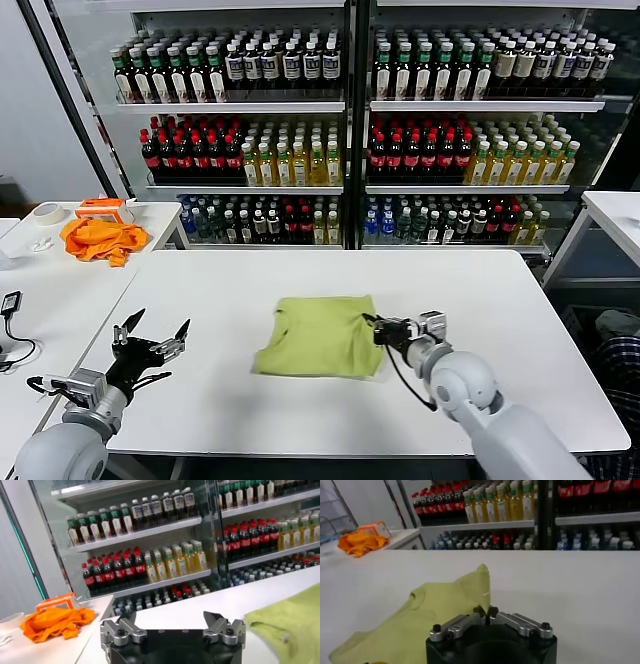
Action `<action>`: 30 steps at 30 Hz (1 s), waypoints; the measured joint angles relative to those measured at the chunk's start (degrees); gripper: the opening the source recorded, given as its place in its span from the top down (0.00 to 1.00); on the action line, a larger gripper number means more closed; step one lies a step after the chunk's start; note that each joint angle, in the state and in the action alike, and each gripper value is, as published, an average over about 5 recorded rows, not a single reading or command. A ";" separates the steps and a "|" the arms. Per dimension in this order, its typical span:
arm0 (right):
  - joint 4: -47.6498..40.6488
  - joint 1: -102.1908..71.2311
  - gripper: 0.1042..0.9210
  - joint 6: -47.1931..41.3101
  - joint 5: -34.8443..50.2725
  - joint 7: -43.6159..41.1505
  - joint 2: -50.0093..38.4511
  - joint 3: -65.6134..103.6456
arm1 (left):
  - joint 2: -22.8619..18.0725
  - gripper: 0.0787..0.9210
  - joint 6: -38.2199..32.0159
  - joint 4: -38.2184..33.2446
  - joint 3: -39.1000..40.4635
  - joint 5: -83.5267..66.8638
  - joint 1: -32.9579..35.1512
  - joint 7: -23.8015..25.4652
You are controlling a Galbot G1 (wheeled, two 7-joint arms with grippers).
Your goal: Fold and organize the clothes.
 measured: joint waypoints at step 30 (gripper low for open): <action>-6.27 -0.80 0.64 1.44 -14.80 -19.77 -4.16 10.13 | 0.80 0.12 -3.82 1.88 1.32 1.80 -1.27 1.05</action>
